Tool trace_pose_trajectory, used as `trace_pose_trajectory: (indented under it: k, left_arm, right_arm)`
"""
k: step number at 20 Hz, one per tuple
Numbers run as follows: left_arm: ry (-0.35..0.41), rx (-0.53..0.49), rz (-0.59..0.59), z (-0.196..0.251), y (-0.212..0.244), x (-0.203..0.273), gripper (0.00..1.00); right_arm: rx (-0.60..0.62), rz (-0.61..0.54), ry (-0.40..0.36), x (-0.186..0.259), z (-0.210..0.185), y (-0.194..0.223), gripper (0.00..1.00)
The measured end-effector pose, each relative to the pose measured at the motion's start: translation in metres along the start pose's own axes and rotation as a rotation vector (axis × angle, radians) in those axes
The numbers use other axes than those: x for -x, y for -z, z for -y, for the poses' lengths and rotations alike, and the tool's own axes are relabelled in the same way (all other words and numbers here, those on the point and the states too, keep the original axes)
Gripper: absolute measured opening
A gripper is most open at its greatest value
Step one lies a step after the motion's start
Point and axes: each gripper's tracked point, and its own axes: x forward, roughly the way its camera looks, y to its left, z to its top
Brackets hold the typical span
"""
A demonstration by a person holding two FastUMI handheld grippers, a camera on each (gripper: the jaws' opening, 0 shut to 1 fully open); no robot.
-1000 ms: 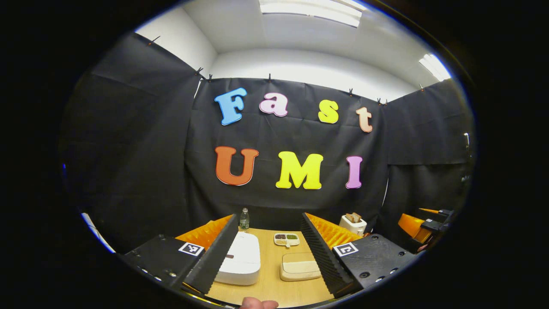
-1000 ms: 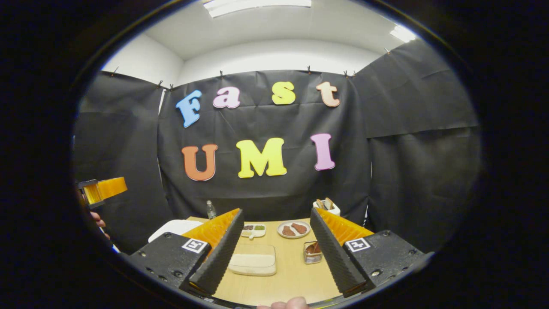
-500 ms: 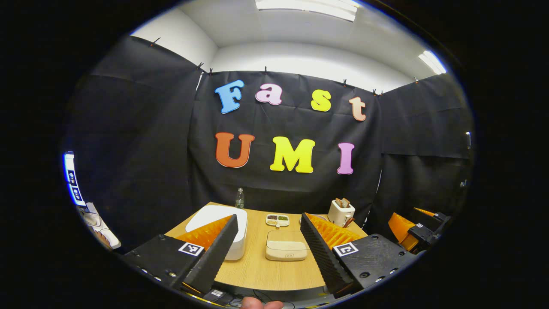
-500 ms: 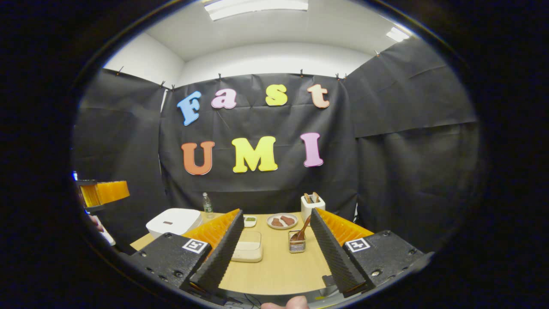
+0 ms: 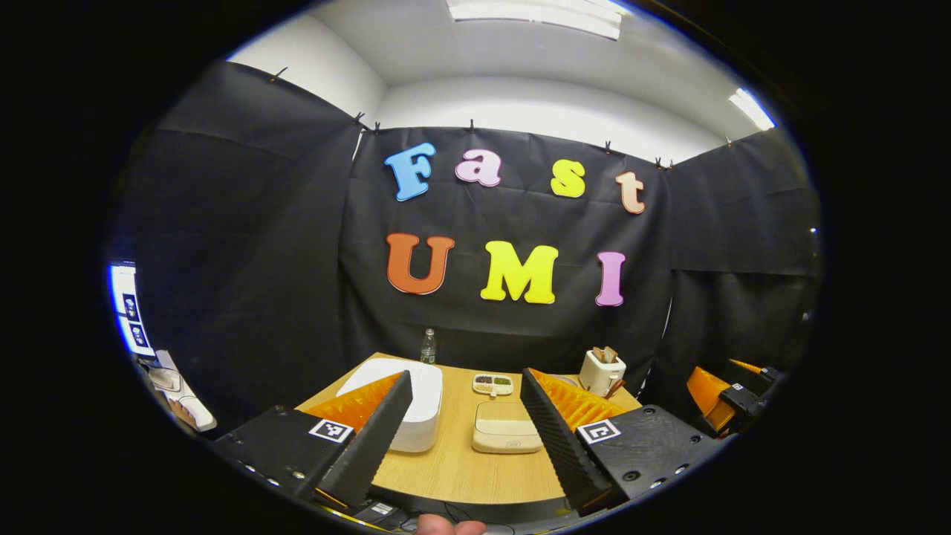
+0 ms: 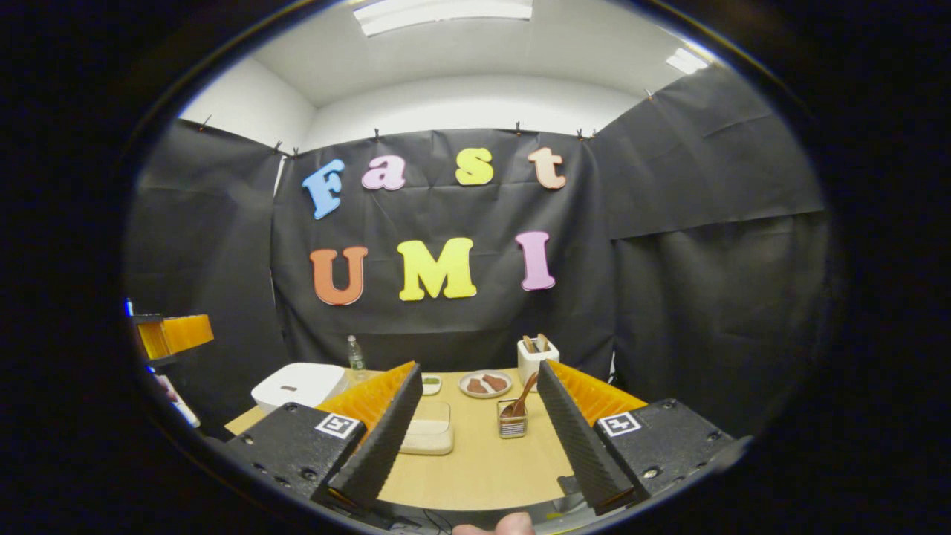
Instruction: Close the left gripper, press the button to open the rice cooker; take a wooden spoon from the chopstick holder with the right hand, scoop a spoonful of rice and pour it into the rice cooker, then put the wooden spoon back into the chopstick holder.
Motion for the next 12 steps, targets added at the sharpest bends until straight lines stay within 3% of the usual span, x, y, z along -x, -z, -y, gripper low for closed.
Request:
trace_pose_trajectory:
  k: [12]
  left_arm:
    - [0.045,-0.046,0.026,-0.007,-0.002,-0.007,0.94]
  right_arm:
    - [-0.015,-0.02,0.009,-0.003,-0.015,0.0,1.0]
